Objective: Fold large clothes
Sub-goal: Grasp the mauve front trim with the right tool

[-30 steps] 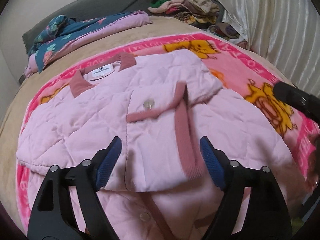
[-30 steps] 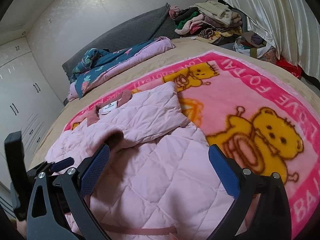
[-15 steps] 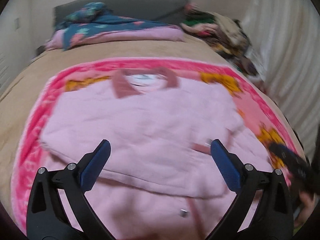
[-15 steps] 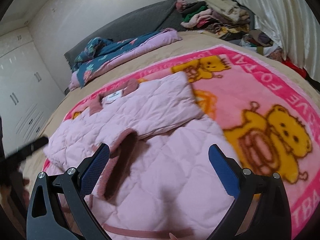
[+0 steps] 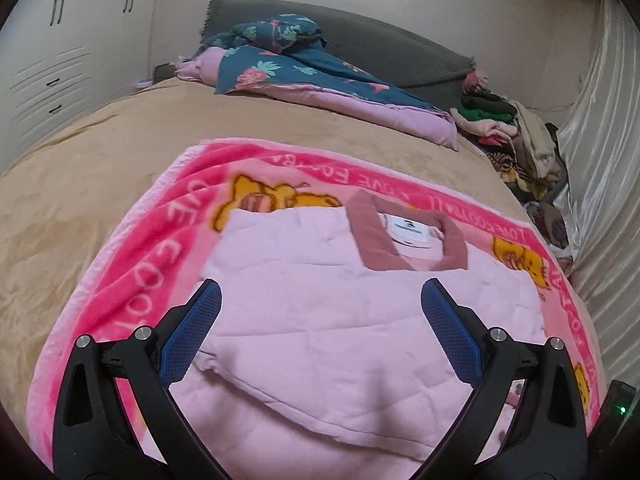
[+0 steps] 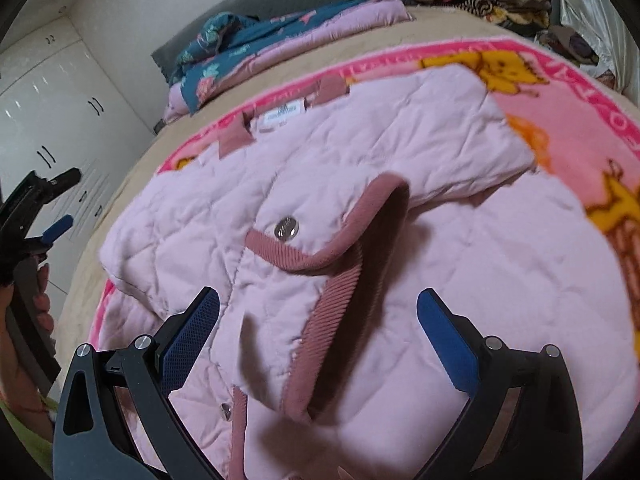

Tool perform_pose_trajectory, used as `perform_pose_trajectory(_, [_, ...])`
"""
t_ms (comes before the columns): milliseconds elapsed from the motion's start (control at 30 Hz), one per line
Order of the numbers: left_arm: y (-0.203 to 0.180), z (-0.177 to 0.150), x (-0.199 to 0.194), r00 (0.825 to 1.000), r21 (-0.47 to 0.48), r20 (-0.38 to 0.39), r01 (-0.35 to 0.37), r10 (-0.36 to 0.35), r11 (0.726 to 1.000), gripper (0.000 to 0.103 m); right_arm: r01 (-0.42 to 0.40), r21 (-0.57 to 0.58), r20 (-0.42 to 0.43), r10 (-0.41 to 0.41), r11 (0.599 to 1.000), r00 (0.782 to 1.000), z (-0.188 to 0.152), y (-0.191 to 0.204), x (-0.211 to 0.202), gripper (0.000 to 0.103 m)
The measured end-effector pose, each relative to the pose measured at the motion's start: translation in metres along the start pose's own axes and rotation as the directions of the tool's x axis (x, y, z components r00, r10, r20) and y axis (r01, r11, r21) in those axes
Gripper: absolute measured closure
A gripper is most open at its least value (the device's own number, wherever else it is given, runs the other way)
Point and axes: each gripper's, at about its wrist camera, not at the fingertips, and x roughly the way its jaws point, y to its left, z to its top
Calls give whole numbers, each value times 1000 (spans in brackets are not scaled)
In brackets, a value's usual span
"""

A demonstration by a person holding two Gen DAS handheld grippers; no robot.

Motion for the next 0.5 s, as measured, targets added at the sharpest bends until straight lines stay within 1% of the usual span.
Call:
perform_pose_trajectory(100, [14,-2,7,1000,-5,-17,8,-8,1000,10,-11,24,-22,12,1000,1000,-2,0,12,4])
perform_pose_trajectory(200, [31,1,11,999,-19,-23,-35,35,999,10,-9,38,-11,9,999,1000,-3,-1,18,5])
perform_pose_trajectory(233, [35,3,10,999,-26,-22,-40,39,999,10,-13,37,-2,13,999,1000,-3,0,19,5])
perform_pose_trajectory(300, [46,4,11,999,-45,-25,-36,35,998,10,-18,33,4,18,999,1000,-3,1,22,16])
perform_pose_trajectory(333, [50,4,11,999,-54,-27,-35,34,998,10,-33,28,7,33,999,999,-3,2,23,23])
perform_pose_trajectory(400, [57,3,11,999,-72,-26,-36,34,997,10,-50,18,17,49,999,999,-4,5,25,34])
perform_pose_trajectory(433, [59,4,11,999,-80,-25,-30,28,996,10,-62,11,23,62,998,998,-3,7,24,51])
perform_pose_trajectory(467, [61,4,10,1000,-89,-22,-22,20,996,10,-97,9,26,97,995,995,-3,8,24,64])
perform_pose_trajectory(500, [61,5,10,1000,-92,-18,-16,15,996,10,-100,6,29,100,995,995,-2,9,23,67])
